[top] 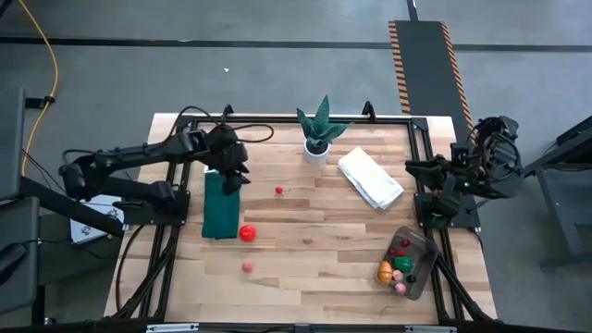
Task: Pick and placing Produce into tupperware
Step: Put the red cherry into the black bin
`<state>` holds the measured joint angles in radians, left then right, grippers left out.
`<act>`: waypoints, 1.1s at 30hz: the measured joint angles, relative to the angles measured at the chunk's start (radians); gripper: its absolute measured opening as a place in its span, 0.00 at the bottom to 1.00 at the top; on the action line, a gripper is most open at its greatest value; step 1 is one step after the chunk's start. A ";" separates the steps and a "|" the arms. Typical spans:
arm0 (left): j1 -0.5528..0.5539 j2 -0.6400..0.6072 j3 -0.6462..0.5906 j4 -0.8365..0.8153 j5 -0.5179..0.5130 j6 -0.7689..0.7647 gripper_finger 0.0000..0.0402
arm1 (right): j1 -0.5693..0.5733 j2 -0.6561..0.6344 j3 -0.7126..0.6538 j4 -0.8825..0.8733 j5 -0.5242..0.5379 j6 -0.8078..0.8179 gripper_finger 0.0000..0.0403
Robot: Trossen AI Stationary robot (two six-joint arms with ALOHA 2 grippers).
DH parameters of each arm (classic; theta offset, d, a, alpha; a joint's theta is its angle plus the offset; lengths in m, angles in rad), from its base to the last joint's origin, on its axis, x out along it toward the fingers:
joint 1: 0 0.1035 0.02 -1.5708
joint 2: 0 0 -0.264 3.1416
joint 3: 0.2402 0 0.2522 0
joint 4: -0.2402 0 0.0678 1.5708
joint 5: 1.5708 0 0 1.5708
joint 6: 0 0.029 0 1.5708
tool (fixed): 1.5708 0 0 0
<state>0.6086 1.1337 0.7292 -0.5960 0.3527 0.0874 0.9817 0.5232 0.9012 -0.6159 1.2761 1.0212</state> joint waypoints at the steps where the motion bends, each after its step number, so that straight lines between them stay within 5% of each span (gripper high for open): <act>1: 0.000 0.011 0.000 0.018 0.000 0.008 0.46 | 0.000 0.003 0.000 0.000 0.000 0.004 0.49; 20: -0.011 0.156 0.001 0.185 -0.008 0.293 0.46 | 0.000 0.017 0.000 0.000 0.020 0.029 0.49; 33: -0.140 0.303 0.039 0.212 -0.163 0.441 0.45 | 0.000 0.017 0.000 0.000 0.034 0.026 0.49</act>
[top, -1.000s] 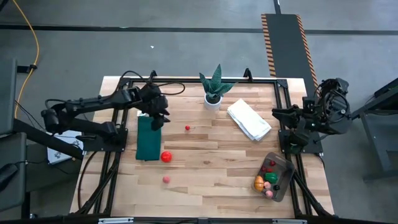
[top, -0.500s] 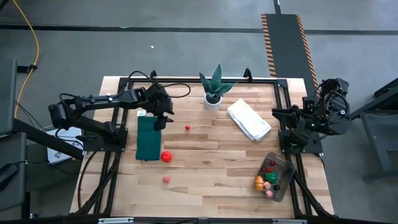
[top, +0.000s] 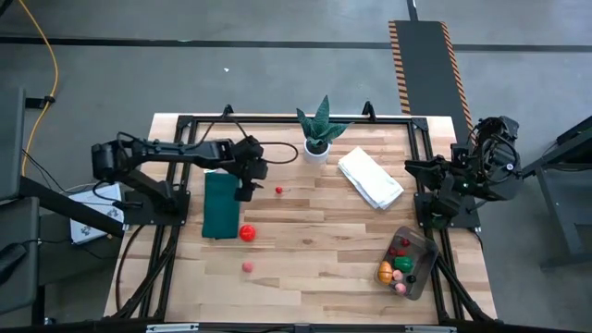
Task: Pick and placing Produce into tupperware
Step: Put the red cherry into the black bin
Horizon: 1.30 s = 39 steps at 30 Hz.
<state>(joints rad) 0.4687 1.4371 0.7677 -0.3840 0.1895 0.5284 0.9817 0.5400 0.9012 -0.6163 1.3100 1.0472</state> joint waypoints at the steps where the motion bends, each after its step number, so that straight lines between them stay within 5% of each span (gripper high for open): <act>1: -0.007 0.013 0.009 0.000 -0.007 0.001 0.45 | 0.000 0.000 0.000 0.000 0.000 0.000 0.49; 15: -0.020 0.166 0.137 -0.006 0.020 0.043 0.45 | 0.000 0.000 0.000 -0.004 0.004 0.000 0.49; 39: -0.083 0.263 0.142 0.045 -0.026 0.041 0.45 | 0.000 0.000 0.000 -0.016 0.004 -0.001 0.49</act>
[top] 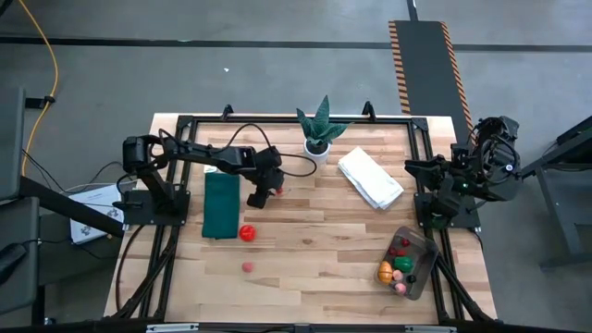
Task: Pick and placing Produce into tupperware
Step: Put the red cherry into the black bin
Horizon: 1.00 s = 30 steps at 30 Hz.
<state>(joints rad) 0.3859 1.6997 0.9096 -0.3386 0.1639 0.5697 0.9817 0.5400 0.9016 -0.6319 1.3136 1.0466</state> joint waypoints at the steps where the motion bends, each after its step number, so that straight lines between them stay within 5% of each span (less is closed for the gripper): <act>1: 0.000 0.000 0.000 0.000 0.000 0.000 0.45 | 0.000 0.000 0.000 0.000 0.000 0.000 0.49; 30: 0.000 0.000 0.000 0.045 0.000 -0.002 0.45 | 0.000 0.000 0.000 -0.019 0.000 0.000 0.49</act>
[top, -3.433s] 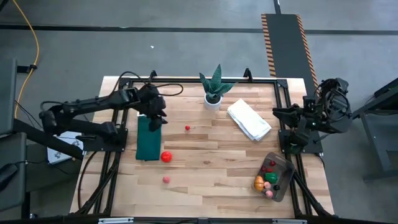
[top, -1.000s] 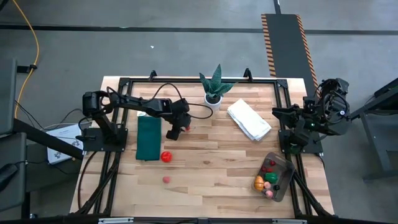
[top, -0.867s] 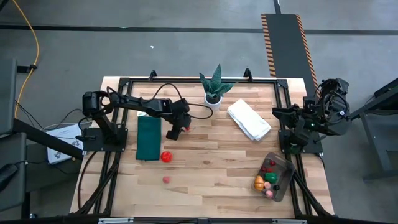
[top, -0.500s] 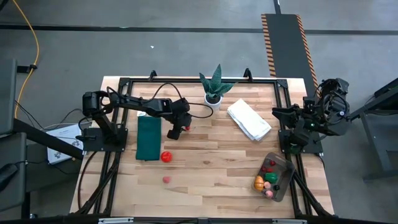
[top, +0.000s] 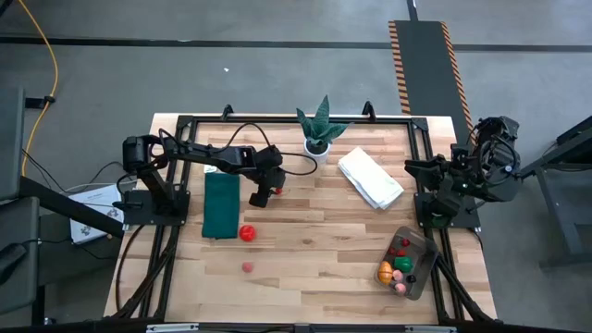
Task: Pick and placing Produce into tupperware
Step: Put the red cherry into the black bin
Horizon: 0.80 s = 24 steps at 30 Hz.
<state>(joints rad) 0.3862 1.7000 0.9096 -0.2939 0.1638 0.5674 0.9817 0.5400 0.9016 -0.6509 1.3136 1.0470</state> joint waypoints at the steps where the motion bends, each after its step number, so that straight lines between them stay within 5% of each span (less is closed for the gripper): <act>1: 0.000 0.000 0.000 0.000 0.000 0.000 0.45 | 0.000 0.000 0.000 -0.001 0.000 0.000 0.49; 24: 0.000 0.036 0.001 -0.012 0.006 -0.030 0.45 | 0.000 0.000 0.000 -0.007 0.000 0.002 0.49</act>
<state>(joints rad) 0.3859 1.7359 0.9104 -0.3062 0.1699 0.5373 0.9817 0.5400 0.9016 -0.6575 1.3140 1.0492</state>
